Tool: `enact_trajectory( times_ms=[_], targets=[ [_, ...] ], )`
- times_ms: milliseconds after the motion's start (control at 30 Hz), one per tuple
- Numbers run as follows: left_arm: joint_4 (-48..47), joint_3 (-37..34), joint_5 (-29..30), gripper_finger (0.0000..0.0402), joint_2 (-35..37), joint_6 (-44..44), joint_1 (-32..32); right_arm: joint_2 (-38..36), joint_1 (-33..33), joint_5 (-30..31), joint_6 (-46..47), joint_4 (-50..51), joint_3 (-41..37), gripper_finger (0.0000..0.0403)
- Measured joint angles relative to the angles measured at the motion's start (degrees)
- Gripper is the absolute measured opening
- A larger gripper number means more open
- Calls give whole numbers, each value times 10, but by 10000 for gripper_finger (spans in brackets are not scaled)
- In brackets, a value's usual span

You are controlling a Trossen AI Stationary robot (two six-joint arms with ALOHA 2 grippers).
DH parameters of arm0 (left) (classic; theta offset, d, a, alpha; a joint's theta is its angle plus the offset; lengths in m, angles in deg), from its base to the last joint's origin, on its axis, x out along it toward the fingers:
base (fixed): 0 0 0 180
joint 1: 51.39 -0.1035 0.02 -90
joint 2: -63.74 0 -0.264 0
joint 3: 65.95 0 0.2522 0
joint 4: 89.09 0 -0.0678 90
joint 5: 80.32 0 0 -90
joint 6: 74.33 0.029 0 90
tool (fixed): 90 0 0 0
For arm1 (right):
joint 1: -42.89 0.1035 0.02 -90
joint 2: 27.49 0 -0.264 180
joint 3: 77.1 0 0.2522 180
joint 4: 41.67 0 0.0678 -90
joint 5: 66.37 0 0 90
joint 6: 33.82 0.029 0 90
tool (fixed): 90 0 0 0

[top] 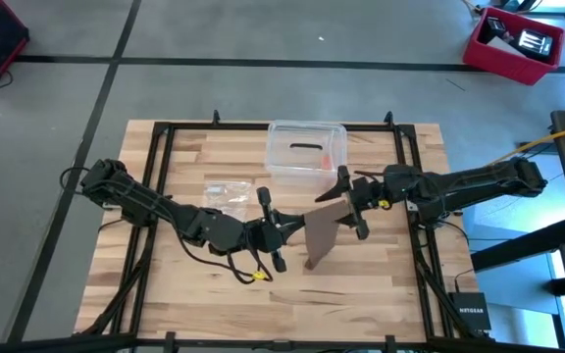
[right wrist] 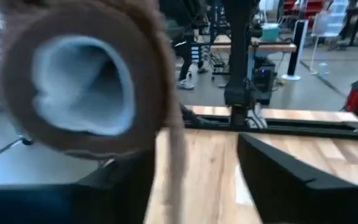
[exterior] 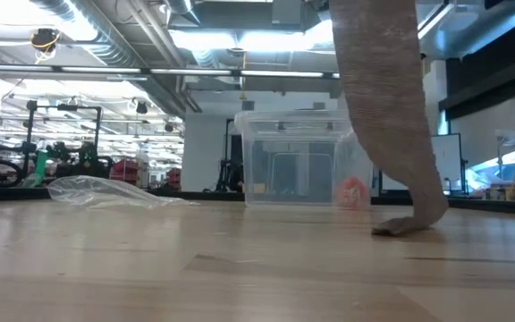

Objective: Roll bandage
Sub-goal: Roll the brown bandage

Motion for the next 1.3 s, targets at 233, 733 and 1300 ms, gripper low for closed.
enact_trajectory(
  times_ms=[233,733,1300],
  targets=[
    [-2,0,-62,6,0,-16,27,-1,0,38,-96,-26,0,28],
    [-25,-1,-315,6,-15,-122,41,-1,0,144,-319,-90,0,4],
    [64,12,-78,7,31,148,44,-1,0,133,-80,-8,0,25]
  ],
)
